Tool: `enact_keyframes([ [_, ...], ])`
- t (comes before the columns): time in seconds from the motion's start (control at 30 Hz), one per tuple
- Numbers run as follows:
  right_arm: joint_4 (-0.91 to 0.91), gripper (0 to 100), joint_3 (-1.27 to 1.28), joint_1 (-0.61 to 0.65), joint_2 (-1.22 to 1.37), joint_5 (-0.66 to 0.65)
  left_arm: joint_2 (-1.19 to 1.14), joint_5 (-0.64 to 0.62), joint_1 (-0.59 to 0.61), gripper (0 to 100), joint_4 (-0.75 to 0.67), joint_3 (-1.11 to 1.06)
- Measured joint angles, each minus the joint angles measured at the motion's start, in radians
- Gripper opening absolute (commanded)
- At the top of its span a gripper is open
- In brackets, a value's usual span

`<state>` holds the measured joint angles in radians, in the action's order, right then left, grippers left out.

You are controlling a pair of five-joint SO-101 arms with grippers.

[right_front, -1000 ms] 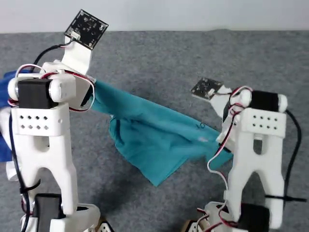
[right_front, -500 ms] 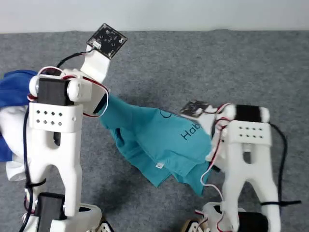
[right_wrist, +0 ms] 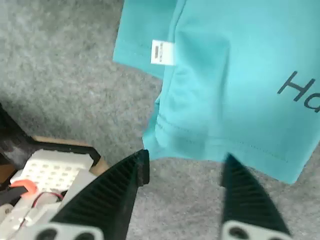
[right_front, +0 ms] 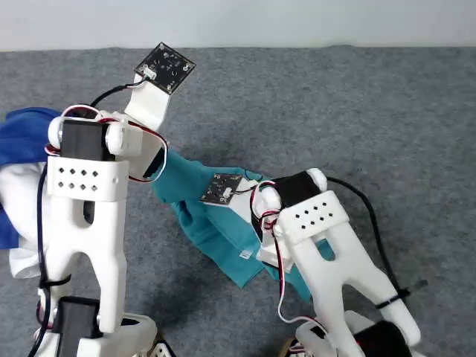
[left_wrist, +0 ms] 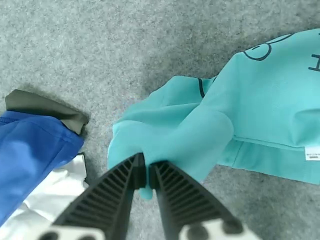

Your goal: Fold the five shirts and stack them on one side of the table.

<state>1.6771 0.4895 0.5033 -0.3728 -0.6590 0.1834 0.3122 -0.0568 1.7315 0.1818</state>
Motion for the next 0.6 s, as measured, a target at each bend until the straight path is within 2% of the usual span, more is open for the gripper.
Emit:
enact_keyframes([
  [0.6,-0.094,31.4,0.0,0.011,0.267,0.104,0.0,0.0,0.0,0,0.0,-0.002],
])
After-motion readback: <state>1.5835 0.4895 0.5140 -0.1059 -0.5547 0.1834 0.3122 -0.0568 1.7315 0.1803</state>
